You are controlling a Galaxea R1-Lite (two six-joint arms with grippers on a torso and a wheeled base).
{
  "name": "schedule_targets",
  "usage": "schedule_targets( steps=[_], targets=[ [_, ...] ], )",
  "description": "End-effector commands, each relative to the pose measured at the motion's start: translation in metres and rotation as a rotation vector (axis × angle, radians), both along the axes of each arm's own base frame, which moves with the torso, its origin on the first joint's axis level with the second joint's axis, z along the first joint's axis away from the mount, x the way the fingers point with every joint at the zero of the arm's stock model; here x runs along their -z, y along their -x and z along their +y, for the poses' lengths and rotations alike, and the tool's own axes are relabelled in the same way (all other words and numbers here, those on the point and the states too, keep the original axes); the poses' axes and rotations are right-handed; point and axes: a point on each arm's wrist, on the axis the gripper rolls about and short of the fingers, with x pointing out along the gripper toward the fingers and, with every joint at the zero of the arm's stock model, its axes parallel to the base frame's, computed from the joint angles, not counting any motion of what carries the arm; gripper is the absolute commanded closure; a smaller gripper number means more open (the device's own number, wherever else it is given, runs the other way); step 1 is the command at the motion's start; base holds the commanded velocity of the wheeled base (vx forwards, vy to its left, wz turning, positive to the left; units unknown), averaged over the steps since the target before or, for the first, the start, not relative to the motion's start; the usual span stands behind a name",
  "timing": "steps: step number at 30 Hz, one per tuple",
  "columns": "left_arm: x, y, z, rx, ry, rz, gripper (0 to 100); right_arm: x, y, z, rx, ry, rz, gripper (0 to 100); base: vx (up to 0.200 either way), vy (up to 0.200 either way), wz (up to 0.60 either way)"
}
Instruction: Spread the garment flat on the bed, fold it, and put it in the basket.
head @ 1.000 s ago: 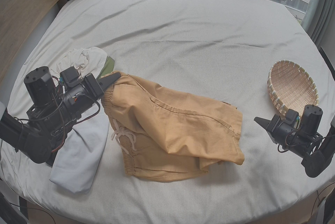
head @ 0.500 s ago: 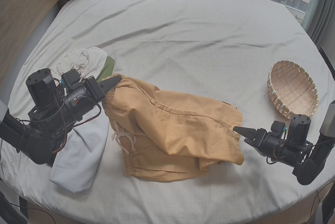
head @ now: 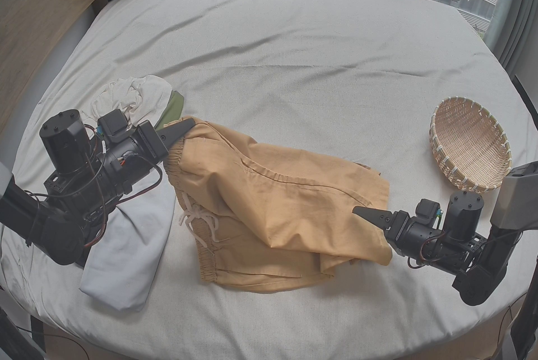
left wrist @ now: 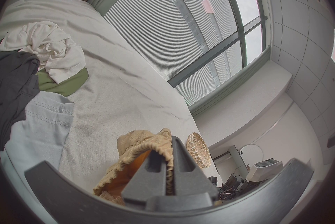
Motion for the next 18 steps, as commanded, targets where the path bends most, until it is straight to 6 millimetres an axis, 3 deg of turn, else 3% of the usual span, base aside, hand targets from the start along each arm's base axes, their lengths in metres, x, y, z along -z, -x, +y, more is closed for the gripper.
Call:
schedule_targets(
  steps=[1,7,16,18],
  targets=[
    [0.001,0.001,0.0,0.0,0.002,-0.004,100,-0.022,0.007,0.002,-0.028,-0.048,-0.057,0,0.0,0.0,0.0],
    [0.001,0.002,0.001,0.0,0.001,-0.002,100,-0.038,0.007,0.003,-0.055,-0.08,-0.112,0,0.0,0.0,0.0],
    [0.001,0.003,0.001,0.0,0.004,-0.011,100,-0.04,0.0,0.002,-0.046,-0.087,-0.131,0,0.0,0.0,0.0],
    [0.001,0.003,0.001,0.0,0.004,-0.014,100,-0.043,-0.004,-0.007,-0.014,-0.088,-0.142,0,0.0,0.0,0.0]
  ],
)
